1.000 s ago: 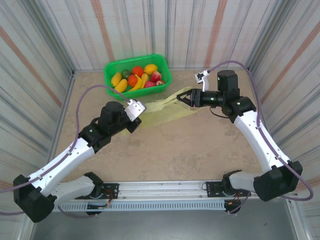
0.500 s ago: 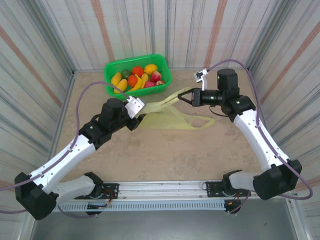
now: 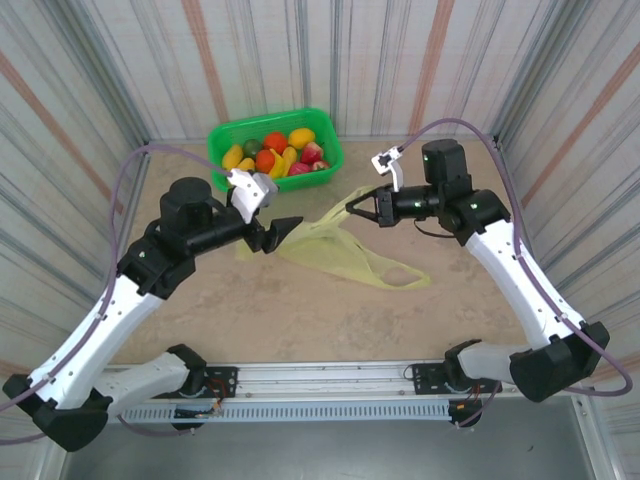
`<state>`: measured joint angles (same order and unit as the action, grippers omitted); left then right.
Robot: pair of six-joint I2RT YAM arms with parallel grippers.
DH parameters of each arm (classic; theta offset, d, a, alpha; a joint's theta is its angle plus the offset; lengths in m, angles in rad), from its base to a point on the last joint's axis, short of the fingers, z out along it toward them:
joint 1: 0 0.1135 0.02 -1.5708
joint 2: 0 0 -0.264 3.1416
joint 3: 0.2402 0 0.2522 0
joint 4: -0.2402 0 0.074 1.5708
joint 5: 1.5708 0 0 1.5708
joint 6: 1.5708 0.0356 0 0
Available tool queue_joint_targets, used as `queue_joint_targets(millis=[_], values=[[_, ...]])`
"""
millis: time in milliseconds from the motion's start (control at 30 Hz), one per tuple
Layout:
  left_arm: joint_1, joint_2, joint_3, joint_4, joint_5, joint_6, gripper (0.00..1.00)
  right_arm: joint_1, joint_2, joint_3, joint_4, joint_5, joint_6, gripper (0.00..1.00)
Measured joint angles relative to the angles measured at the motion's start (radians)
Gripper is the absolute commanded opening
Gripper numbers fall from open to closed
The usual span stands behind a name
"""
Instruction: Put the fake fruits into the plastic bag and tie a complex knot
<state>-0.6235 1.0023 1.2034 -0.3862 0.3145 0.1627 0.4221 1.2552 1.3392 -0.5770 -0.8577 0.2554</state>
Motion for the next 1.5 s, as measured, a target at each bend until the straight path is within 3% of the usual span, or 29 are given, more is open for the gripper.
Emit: queue_joint_targets(millis=[333,533,800,833,967,1133,1367,1500], values=[[-0.03,0.226,0.043,-0.002,0.121,0.058,0.68,0.027,0.001,0.0,-0.008,-0.006,-0.032,0.0],[-0.034,0.237,0.004,0.06,0.206,0.065,0.58,0.029,0.001,-0.001,-0.007,-0.008,-0.032,0.0],[-0.034,0.286,-0.005,0.138,0.221,0.057,0.42,0.039,0.002,-0.011,0.0,-0.019,-0.032,0.0],[-0.034,0.298,-0.005,0.146,0.226,0.054,0.37,0.039,0.002,-0.012,0.0,-0.023,-0.033,0.0],[-0.034,0.307,-0.013,0.188,0.244,0.043,0.0,0.039,0.002,-0.014,0.0,-0.027,-0.042,0.0],[-0.034,0.275,-0.033,0.245,0.23,0.039,0.0,0.039,0.002,-0.016,-0.01,-0.025,-0.063,0.0],[-0.003,0.267,-0.035,0.262,-0.058,0.031,0.0,0.04,0.001,-0.018,-0.038,-0.026,-0.085,0.0],[0.013,0.314,0.025,0.219,-0.099,0.023,0.0,0.052,-0.001,-0.034,-0.01,-0.044,-0.084,0.02]])
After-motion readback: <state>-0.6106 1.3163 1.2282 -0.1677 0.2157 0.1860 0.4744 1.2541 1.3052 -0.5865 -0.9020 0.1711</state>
